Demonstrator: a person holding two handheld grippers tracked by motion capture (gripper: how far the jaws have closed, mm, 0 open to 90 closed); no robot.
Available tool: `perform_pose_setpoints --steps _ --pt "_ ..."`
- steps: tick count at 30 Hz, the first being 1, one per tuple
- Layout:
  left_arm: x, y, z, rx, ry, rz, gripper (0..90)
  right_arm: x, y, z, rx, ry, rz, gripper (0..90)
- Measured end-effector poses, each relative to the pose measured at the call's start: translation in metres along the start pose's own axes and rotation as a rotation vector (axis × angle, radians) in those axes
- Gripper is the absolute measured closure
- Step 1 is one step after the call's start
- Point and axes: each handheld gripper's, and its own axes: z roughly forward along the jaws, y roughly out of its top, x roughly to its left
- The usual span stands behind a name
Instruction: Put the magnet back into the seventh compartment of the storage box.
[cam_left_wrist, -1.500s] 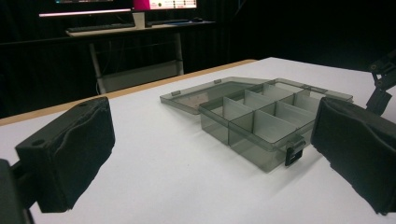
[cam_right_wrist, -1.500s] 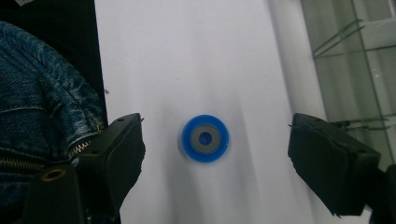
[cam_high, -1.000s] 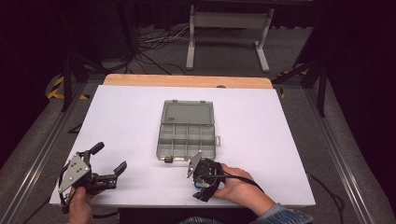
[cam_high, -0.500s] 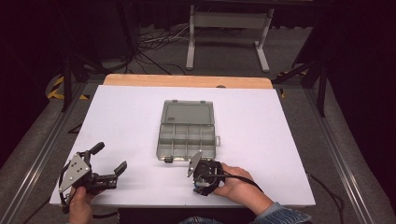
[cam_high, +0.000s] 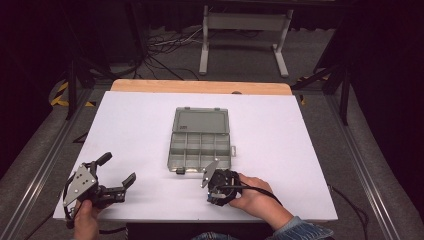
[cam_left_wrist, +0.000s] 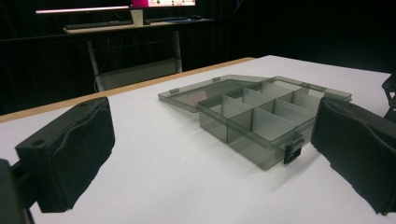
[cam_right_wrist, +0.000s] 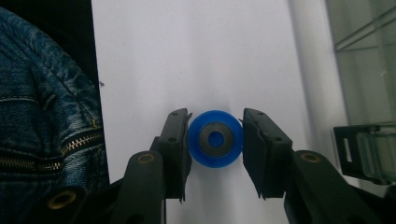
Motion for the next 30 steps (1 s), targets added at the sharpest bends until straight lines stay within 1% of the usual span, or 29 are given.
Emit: perform_pose_setpoints --steps 3,4,7,10,11,13,14,16,17,21,22,25,27,29,30 --pt "0.000 0.000 0.000 0.002 -0.001 0.001 0.5 0.000 0.001 -0.005 -0.003 0.002 -0.003 62.1" --pt "0.000 0.000 0.000 -0.001 0.000 0.001 0.4 -0.001 0.001 -0.009 -0.015 -0.009 -0.003 62.1" --pt "0.000 0.000 0.000 0.002 0.000 0.002 0.4 -0.002 0.002 -0.013 -0.027 -0.005 0.000 62.1" --pt "0.000 0.000 -0.001 -0.002 0.003 0.001 0.5 -0.004 0.002 -0.020 -0.047 -0.017 -0.001 62.1" --pt "0.000 0.000 0.000 -0.004 0.003 0.001 0.5 -0.004 0.002 -0.022 -0.046 -0.019 0.008 62.1" --pt "0.000 0.000 -0.001 -0.004 0.003 0.001 0.5 -0.005 0.002 -0.024 -0.051 -0.020 0.010 62.1" --pt "0.000 0.000 0.000 -0.004 0.002 0.001 0.5 -0.006 0.002 -0.027 -0.062 -0.026 0.007 62.1" --pt "0.000 0.000 0.000 -0.001 0.002 0.001 0.4 -0.008 0.002 -0.032 -0.070 -0.022 0.006 62.1" --pt "0.000 0.000 0.000 -0.002 0.003 0.001 0.5 -0.009 0.002 -0.034 -0.065 -0.025 0.000 62.1" --pt "0.000 0.000 0.000 -0.002 0.002 0.001 0.5 -0.010 0.002 -0.040 -0.074 -0.035 0.013 62.1" --pt "0.000 0.000 0.000 -0.001 0.002 0.001 0.5 -0.013 0.002 -0.043 -0.093 -0.039 0.008 62.1" --pt "0.000 0.000 0.000 -0.001 0.003 0.002 0.5 -0.014 0.003 -0.047 -0.104 -0.037 0.017 62.1" --pt "0.000 0.000 0.000 0.000 0.003 0.003 0.5 -0.014 0.003 -0.048 -0.108 -0.036 0.020 62.1" --pt "0.000 0.000 0.000 -0.001 0.003 0.001 0.5 -0.017 0.004 -0.051 -0.118 -0.041 0.019 62.1" --pt "0.000 0.000 0.000 -0.001 0.003 0.001 0.5 -0.017 0.004 -0.052 -0.121 -0.048 0.026 62.1"
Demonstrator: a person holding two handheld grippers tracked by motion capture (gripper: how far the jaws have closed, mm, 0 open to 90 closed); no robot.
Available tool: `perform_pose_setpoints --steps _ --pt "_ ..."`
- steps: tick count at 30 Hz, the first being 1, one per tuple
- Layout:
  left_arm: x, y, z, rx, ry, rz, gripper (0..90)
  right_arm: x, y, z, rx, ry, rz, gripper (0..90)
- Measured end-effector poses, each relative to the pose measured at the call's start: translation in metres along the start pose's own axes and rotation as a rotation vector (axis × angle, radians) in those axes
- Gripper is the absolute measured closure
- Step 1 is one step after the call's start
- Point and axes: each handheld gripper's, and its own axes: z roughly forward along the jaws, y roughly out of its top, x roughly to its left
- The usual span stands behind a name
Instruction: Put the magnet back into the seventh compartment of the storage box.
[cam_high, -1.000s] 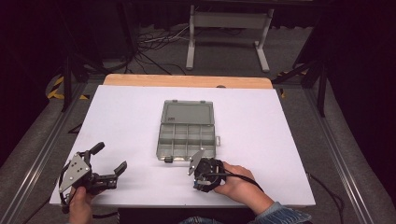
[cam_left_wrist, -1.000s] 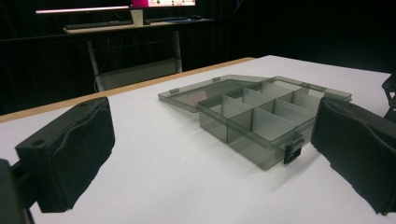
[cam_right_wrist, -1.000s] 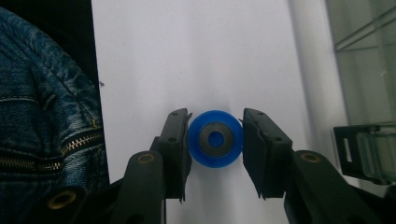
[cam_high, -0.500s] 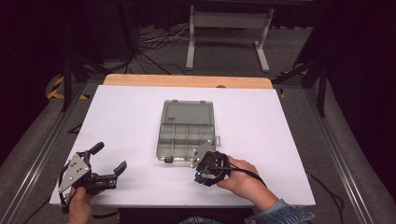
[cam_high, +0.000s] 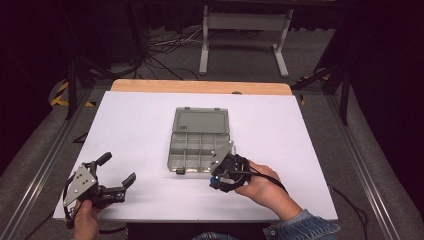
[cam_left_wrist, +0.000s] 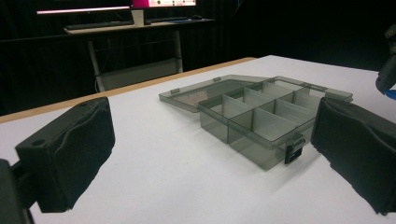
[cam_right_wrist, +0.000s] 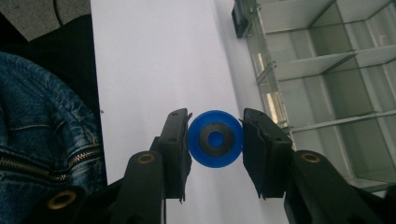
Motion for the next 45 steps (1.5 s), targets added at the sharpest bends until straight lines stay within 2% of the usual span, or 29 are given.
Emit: perform_pose_setpoints --steps 2,11,24,30,45 --pt "0.000 0.000 0.000 0.000 0.000 0.000 0.4 -0.003 0.001 -0.002 -0.015 -0.007 0.017 62.0" --pt "0.000 0.000 0.000 0.002 -0.001 0.000 0.5 -0.010 0.007 -0.006 -0.041 -0.048 0.041 62.0" --pt "0.000 0.000 0.000 0.000 0.000 -0.001 0.5 -0.035 0.016 -0.004 -0.082 -0.079 0.086 62.0" --pt "0.000 0.000 0.000 0.000 0.000 -0.001 0.5 -0.043 0.020 0.000 -0.081 -0.089 0.098 62.1" --pt "0.001 0.000 0.000 0.000 -0.001 -0.003 0.5 -0.066 0.023 0.014 -0.063 -0.115 0.165 62.0"
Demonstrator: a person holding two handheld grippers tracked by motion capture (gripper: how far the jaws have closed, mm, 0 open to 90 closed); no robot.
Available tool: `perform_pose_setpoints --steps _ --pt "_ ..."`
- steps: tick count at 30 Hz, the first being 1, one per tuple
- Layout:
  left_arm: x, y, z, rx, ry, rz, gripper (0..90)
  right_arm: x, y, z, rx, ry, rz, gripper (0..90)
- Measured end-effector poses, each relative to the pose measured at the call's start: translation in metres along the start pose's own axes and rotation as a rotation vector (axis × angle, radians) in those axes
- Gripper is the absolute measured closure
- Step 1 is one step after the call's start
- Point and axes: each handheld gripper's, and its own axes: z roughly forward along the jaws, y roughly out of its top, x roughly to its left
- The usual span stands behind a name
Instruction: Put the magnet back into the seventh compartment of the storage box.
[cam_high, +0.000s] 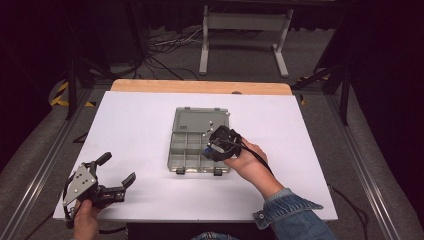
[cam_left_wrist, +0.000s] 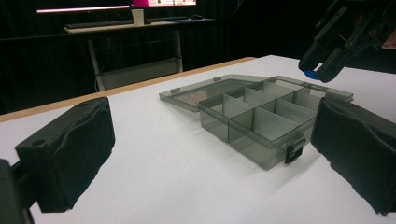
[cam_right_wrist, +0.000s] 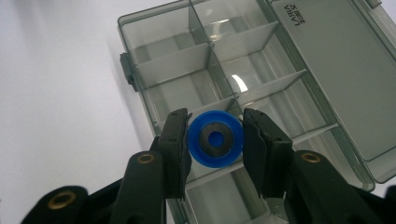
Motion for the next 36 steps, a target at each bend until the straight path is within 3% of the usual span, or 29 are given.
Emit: perform_pose_setpoints --steps 11,36 --pt "0.000 0.000 0.000 0.001 0.000 0.001 0.4 -0.003 -0.002 0.015 0.040 -0.005 0.035 62.0" --pt "0.000 0.001 0.000 -0.003 0.000 0.002 0.5 -0.001 -0.005 0.043 0.129 0.021 0.037 61.9"
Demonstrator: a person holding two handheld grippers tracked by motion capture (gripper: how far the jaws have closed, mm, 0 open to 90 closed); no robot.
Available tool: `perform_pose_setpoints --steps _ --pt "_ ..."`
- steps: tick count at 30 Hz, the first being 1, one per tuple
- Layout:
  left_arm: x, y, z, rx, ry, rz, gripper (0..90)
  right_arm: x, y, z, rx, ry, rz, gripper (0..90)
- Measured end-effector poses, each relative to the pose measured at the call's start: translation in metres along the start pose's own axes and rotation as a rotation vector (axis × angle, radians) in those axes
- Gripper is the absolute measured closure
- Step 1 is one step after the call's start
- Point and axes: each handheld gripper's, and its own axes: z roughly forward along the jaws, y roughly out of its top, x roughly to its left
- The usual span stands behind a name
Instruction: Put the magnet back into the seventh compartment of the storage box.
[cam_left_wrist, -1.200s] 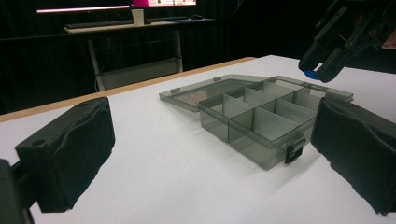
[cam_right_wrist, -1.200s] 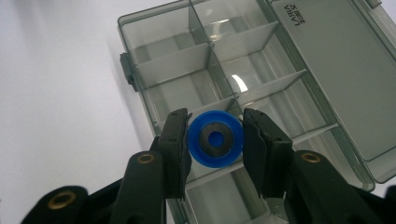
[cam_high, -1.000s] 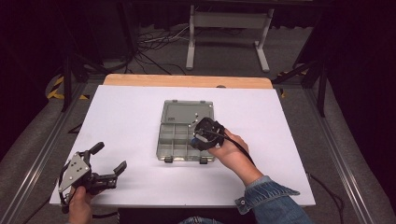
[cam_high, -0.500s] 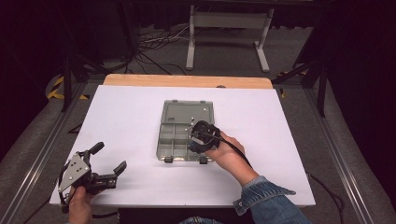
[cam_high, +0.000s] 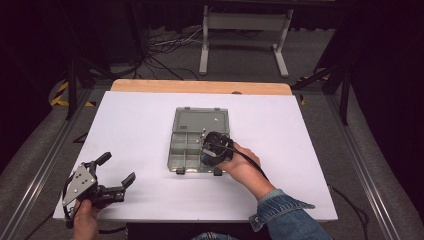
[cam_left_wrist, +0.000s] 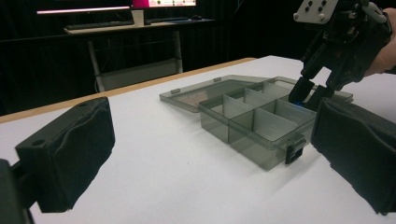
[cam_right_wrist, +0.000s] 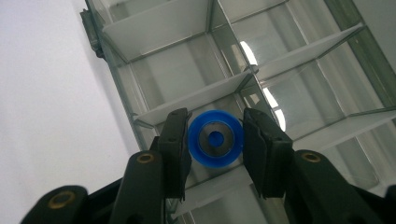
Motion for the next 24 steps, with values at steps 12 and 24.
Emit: perform_pose_setpoints --steps 12,24 --pt "0.000 0.000 0.000 -0.001 0.000 0.000 0.5 0.002 0.000 0.000 -0.003 -0.010 -0.004 56.6" --pt "0.000 0.000 0.001 0.000 0.000 -0.002 0.5 0.003 -0.004 -0.021 -0.100 -0.039 0.004 38.0"
